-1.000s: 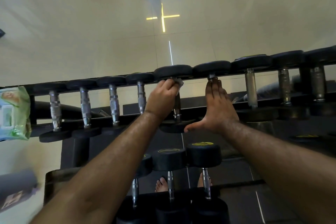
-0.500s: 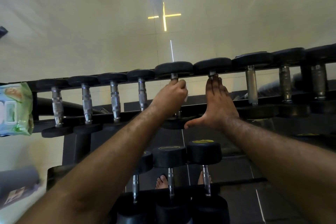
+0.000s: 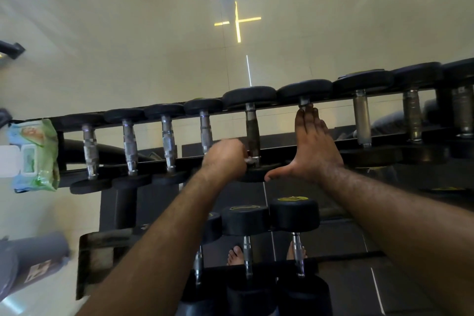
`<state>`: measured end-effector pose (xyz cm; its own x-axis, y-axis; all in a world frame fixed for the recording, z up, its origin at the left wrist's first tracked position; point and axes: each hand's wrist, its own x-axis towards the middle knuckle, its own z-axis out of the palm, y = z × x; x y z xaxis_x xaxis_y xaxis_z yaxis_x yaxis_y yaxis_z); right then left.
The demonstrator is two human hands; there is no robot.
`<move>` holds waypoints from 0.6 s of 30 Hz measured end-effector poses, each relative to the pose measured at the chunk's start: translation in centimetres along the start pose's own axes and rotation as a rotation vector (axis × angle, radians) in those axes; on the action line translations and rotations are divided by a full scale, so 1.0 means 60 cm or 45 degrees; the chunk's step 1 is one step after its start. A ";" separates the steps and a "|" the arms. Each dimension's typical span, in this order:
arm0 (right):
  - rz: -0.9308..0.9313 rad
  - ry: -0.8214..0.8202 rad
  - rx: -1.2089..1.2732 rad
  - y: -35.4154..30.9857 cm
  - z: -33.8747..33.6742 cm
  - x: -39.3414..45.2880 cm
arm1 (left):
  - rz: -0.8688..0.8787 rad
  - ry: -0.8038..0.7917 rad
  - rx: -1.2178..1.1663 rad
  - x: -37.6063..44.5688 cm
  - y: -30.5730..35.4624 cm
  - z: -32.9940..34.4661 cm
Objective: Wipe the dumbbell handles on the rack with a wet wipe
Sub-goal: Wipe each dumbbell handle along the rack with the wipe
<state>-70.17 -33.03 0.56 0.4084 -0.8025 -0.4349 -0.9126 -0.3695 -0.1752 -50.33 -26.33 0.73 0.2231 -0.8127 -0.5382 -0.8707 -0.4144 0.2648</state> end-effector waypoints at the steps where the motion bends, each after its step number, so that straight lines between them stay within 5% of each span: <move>1: 0.001 -0.001 0.001 0.000 0.000 0.001 | -0.011 -0.032 0.046 -0.008 0.008 0.005; 7: -0.005 -0.014 0.025 0.000 -0.003 0.000 | 0.152 -0.134 -0.642 -0.024 0.015 -0.074; 11: 0.008 -0.016 0.029 -0.002 -0.003 -0.002 | 0.009 0.148 -0.121 0.008 0.020 -0.064; 15: 0.000 -0.012 0.033 0.000 -0.004 -0.002 | -0.054 -0.105 0.047 -0.001 0.037 -0.019; 18: 0.005 -0.019 0.037 0.002 -0.003 -0.001 | 0.105 -0.170 -0.091 -0.012 0.054 -0.039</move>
<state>-70.28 -33.12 0.73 0.4048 -0.7968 -0.4486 -0.9144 -0.3524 -0.1991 -52.30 -28.02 3.85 0.0876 -0.7853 -0.6128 -0.8491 -0.3805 0.3663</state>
